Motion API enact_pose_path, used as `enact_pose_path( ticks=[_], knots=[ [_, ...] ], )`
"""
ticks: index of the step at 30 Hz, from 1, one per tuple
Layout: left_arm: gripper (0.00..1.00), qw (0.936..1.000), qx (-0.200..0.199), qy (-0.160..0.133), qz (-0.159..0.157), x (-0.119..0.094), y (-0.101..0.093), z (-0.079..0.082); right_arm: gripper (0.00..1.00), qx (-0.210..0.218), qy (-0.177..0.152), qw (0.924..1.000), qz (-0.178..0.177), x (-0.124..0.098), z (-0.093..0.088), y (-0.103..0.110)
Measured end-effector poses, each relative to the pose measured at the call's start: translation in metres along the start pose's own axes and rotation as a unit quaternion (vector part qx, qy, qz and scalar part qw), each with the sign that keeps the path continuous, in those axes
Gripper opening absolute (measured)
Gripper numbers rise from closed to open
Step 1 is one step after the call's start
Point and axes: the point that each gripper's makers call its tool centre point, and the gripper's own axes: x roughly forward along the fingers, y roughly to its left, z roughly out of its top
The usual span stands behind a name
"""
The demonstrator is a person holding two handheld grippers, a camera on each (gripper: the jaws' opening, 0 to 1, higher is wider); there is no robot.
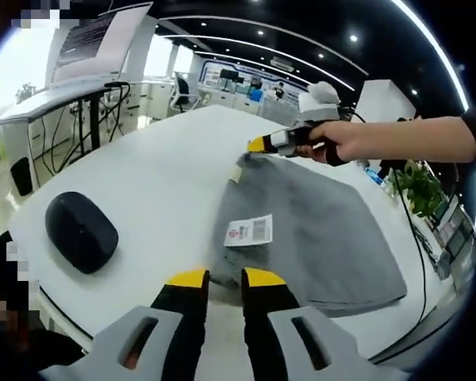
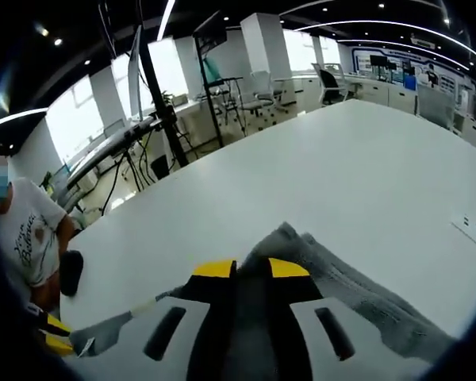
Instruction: Fold the towel on the table until its edges align and the towel forms a compact rectangular stack.
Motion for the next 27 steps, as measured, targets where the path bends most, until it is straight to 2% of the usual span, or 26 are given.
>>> enact_pose_path(
  ticks=[5, 8, 11, 15, 18, 21, 25, 27],
  knots=[
    [0.24, 0.9999, 0.006, -0.004, -0.008, 0.000, -0.009, 0.007, 0.22, -0.004, 0.003, 1.0000, 0.001, -0.014, -0.001, -0.002],
    [0.25, 0.9997, 0.020, -0.006, -0.015, 0.000, -0.019, 0.011, 0.26, -0.001, 0.004, 1.0000, -0.001, -0.015, -0.001, -0.008],
    [0.26, 0.9994, 0.030, -0.005, -0.018, 0.001, -0.023, 0.012, 0.26, -0.004, 0.006, 1.0000, -0.002, -0.016, -0.001, -0.015],
    [0.30, 0.9992, 0.039, -0.004, -0.004, 0.000, -0.026, 0.014, 0.27, -0.004, 0.005, 1.0000, -0.006, -0.033, -0.002, -0.017],
    [0.35, 0.9989, 0.047, -0.004, -0.001, -0.002, -0.024, 0.017, 0.27, 0.000, 0.005, 1.0000, -0.008, -0.031, -0.001, -0.026],
    [0.35, 0.9986, 0.052, -0.004, -0.011, -0.003, -0.034, 0.019, 0.27, 0.000, 0.005, 0.9999, -0.013, -0.043, -0.003, -0.031],
    [0.36, 0.9978, 0.063, 0.000, -0.022, -0.003, -0.043, 0.018, 0.27, 0.000, 0.004, 0.9999, -0.015, -0.044, -0.002, -0.040],
    [0.37, 0.9976, 0.064, 0.000, -0.025, -0.003, -0.048, 0.018, 0.27, 0.000, 0.004, 0.9998, -0.017, -0.055, -0.004, -0.039]
  ],
)
